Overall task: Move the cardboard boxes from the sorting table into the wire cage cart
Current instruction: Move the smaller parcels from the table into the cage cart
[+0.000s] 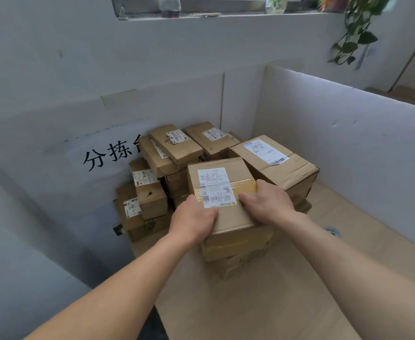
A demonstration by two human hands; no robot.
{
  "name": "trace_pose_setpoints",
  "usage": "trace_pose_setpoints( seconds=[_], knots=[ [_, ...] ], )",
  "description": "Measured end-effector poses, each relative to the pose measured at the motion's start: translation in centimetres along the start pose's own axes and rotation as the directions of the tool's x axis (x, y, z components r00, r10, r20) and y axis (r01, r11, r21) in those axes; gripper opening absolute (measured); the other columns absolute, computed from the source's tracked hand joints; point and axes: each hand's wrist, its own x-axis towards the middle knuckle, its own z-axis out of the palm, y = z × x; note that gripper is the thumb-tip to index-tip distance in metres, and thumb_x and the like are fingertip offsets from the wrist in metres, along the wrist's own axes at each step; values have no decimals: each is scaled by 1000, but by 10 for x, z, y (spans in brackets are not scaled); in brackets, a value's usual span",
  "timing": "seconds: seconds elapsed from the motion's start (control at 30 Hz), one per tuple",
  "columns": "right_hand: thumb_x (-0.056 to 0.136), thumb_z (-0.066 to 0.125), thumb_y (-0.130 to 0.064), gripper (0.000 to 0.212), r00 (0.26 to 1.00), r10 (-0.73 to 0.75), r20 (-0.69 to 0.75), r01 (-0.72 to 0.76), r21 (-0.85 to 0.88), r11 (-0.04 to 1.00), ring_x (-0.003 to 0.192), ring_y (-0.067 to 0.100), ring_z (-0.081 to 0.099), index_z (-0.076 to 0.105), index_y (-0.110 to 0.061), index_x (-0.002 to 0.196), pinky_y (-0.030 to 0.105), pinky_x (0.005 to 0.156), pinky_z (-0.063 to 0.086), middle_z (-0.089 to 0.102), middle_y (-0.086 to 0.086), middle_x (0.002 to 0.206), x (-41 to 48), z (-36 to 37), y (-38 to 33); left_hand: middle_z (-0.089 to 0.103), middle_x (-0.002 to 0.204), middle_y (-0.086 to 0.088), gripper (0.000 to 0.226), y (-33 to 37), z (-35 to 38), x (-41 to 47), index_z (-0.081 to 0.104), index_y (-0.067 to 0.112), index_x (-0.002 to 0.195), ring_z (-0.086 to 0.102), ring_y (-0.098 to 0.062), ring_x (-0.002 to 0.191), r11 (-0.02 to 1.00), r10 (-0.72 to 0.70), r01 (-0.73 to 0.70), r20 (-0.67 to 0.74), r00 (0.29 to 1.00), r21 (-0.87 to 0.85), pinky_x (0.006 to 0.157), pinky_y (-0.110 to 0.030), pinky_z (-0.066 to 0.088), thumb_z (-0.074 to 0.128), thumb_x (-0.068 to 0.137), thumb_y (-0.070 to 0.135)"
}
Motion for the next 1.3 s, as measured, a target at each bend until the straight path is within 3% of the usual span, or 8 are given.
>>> trace_pose_setpoints(
  seconds=[0.37,0.6,0.67,0.8,0.97,1.13,1.3],
  knots=[
    [82,60,-62,55,999,-9,-39,11,69,998,105,30,62,55,-19,115,38,77,46,67,4,114,-57,16,-22,64,114,2,43,-33,-16,-44,52,17,115,61,-21,102,995,-45,42,-37,998,-91,88,-40,54,68,86,45],
    [82,62,-62,61,997,-16,-82,25,109,994,111,30,62,57,-19,124,38,87,48,67,6,119,-131,31,-39,56,98,13,29,-76,-36,-105,46,31,100,57,-7,83,990,68,-75,-68,995,-118,66,-26,49,69,88,43],
    [81,62,-62,60,998,-6,-65,14,112,994,110,31,61,56,-19,122,38,85,48,67,7,117,-158,39,-44,55,97,13,30,-92,-40,-128,48,27,103,58,-12,86,990,56,-65,-71,996,-125,68,-28,48,68,87,43],
    [81,63,-61,47,998,-20,-58,26,100,995,104,31,63,54,-26,111,34,73,39,69,4,111,-216,56,-44,51,88,19,24,-124,-40,-181,45,35,90,50,-5,76,984,59,-68,-58,997,-163,61,-23,38,68,88,39],
    [84,60,-63,54,998,39,43,-42,74,996,105,28,62,56,-20,117,39,85,50,67,2,114,-273,81,-16,41,76,33,32,-146,-22,-238,39,45,76,44,6,67,986,85,-84,0,996,-147,59,-20,37,67,89,35],
    [82,64,-60,49,985,112,134,-126,102,987,106,29,63,58,-24,115,39,87,52,68,2,114,-309,108,23,50,80,23,27,-162,16,-274,39,38,77,51,-1,72,990,-4,16,87,996,-137,58,-21,38,64,87,36],
    [80,68,-54,50,972,108,210,-144,160,977,108,26,62,56,-28,121,38,90,51,68,-1,114,-313,120,57,52,87,20,23,-164,48,-290,41,35,82,54,-6,80,986,-66,85,129,989,-144,66,-28,44,64,86,35]
  ],
)
